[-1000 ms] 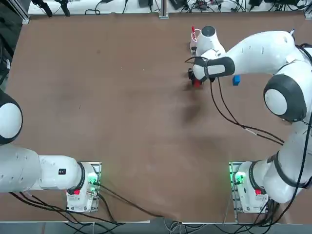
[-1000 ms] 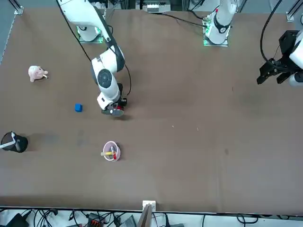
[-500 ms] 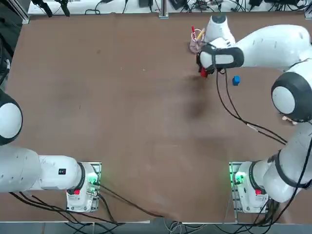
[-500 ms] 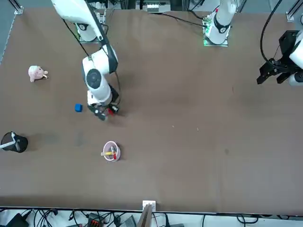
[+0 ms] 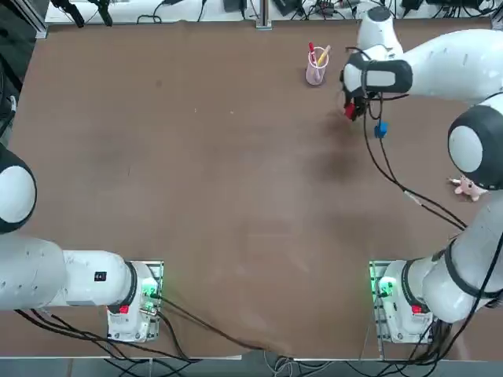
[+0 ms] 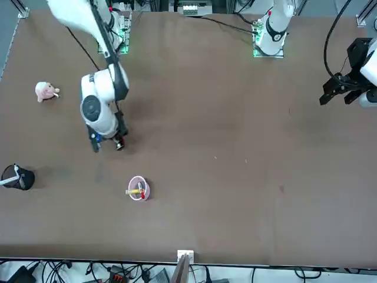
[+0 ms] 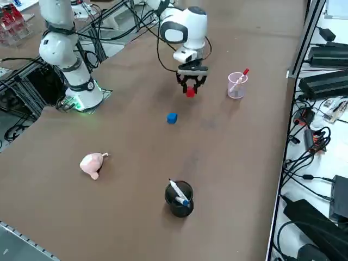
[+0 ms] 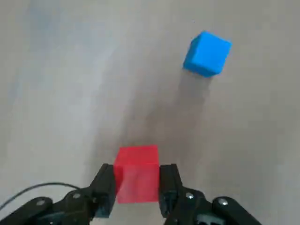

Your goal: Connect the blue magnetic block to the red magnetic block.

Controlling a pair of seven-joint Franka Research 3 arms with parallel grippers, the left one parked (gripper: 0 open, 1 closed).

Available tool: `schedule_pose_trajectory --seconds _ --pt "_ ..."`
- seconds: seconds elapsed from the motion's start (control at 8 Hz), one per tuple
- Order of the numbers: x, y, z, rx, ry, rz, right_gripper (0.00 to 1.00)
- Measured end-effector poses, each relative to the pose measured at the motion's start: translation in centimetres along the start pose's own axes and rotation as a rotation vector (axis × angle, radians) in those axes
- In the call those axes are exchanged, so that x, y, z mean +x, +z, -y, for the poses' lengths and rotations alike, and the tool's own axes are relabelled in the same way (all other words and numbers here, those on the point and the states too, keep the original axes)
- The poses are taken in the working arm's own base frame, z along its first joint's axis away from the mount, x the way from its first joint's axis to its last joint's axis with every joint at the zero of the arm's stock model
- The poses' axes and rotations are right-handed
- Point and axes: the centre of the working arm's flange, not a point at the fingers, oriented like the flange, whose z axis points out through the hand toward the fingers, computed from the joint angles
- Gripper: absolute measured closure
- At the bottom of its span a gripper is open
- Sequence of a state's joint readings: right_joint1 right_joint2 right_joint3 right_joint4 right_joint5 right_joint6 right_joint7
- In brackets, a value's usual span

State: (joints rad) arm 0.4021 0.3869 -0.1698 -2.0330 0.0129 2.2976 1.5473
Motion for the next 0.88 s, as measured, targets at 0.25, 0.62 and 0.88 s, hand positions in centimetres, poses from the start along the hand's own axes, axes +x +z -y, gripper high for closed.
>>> schedule_pose_trajectory --seconds 0.25,0.62,0.88 --pt "4.6 0.6 -0.5 -0.011 0.170 0.009 0.52" --pt "5.7 2.1 -1.4 -0.013 0.231 0.021 0.52" --pt "5.2 3.1 -2.0 -0.025 0.231 0.023 0.52"
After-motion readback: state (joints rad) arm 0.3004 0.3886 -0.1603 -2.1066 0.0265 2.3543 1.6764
